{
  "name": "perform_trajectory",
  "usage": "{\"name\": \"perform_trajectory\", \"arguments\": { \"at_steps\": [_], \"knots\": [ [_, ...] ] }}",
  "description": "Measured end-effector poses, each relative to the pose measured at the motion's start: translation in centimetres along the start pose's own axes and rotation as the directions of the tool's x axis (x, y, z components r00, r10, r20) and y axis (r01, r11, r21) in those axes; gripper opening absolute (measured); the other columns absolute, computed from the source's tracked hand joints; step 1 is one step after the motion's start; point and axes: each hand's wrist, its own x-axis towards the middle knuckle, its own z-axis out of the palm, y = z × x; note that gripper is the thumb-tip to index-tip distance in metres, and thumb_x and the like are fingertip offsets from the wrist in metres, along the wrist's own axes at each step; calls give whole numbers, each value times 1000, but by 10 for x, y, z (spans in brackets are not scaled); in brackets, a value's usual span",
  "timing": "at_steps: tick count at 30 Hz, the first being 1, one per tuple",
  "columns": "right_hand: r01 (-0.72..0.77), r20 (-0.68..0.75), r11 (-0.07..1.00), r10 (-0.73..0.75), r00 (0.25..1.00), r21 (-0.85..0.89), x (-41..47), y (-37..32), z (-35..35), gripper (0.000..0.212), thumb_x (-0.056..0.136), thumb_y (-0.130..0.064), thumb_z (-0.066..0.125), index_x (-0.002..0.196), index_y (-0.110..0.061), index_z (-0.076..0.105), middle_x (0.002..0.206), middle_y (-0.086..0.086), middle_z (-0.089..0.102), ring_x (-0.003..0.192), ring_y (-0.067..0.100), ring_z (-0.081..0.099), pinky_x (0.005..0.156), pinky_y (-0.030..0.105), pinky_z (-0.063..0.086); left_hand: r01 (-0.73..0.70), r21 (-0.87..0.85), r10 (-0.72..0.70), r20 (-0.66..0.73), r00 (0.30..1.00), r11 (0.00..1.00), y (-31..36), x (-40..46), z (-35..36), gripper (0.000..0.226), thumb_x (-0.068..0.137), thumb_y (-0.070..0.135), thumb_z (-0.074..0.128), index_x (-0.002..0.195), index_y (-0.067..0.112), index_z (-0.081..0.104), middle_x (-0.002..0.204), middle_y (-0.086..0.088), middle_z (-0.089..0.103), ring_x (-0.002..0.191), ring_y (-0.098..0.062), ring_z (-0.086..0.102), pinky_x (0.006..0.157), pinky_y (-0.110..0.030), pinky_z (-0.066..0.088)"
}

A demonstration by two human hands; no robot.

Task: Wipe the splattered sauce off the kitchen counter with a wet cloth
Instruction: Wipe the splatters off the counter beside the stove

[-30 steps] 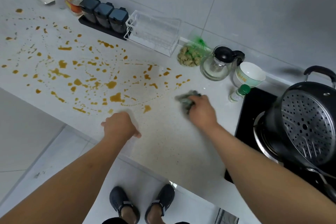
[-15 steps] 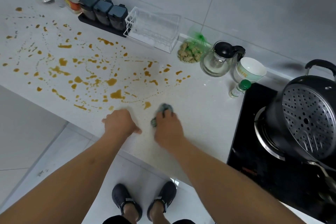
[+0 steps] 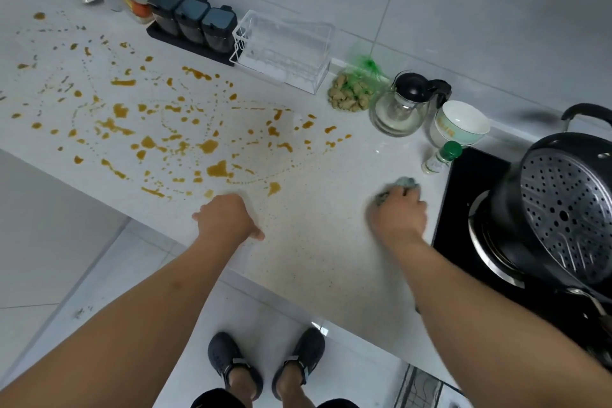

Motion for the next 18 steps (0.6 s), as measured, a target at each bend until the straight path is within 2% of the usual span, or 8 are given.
{"name": "perform_trajectory", "arguments": {
  "at_steps": [2,4,7,9,10,12,15,18],
  "knots": [
    [140,-44,989,-138,989,48,-38,-39,17,54,100,-31,37,146,-2,39,149,29,36,119,44,51,96,46,48,-4,3,4,6,1000,1000,0,0,0,65,56,56,97,85,18,53,83,-3,59,94,-33,67,97,-56,54],
    [368,-90,926,-361,928,78,-83,-75,32,54,94,-29,33,136,-1,51,135,29,51,103,42,61,84,43,54,3,11,-3,2,1000,1000,1,0,0,66,56,57,96,83,18,50,82,-3,58,94,-33,67,96,-56,54],
    [718,6,694,-720,694,49,-125,-99,45,45,80,-24,53,121,-9,64,116,20,62,94,38,61,79,42,55,27,17,-27,-4,1000,999,2,-2,0,69,55,59,96,90,17,54,90,-6,63,97,-34,67,96,-55,55],
    [796,10,600,-799,601,85,-115,-92,41,39,70,-19,67,109,-14,65,102,14,64,86,36,61,73,43,54,31,13,-31,1,1000,999,1,-3,0,71,55,59,96,92,16,53,97,-8,65,101,-35,67,97,-56,54],
    [780,-14,620,-782,623,90,-101,-83,39,37,71,-18,67,107,-15,65,98,14,63,82,36,61,70,42,54,25,13,-25,2,1000,1000,1,-3,0,71,56,59,96,92,15,53,98,-9,65,101,-36,67,97,-56,54],
    [660,-78,749,-656,751,57,-63,-59,38,36,79,-18,63,115,-14,62,105,18,63,79,38,63,69,43,55,18,3,-18,1,1000,1000,1,-2,1,71,56,58,96,94,15,54,96,-8,64,101,-36,67,98,-56,53],
    [322,-91,944,-314,945,78,-4,-31,26,57,88,-19,59,142,-6,44,136,27,50,93,45,62,79,47,53,13,1,-13,-3,1000,1000,0,0,2,70,56,59,95,95,16,55,93,-6,65,99,-34,68,97,-55,54],
    [114,25,987,-117,993,114,26,-45,10,55,97,-24,53,143,3,40,142,24,45,117,42,55,94,44,48,6,-6,-7,-10,1000,1000,-2,3,5,72,54,60,95,97,16,58,94,-7,68,99,-35,68,98,-56,53]
  ]
}}
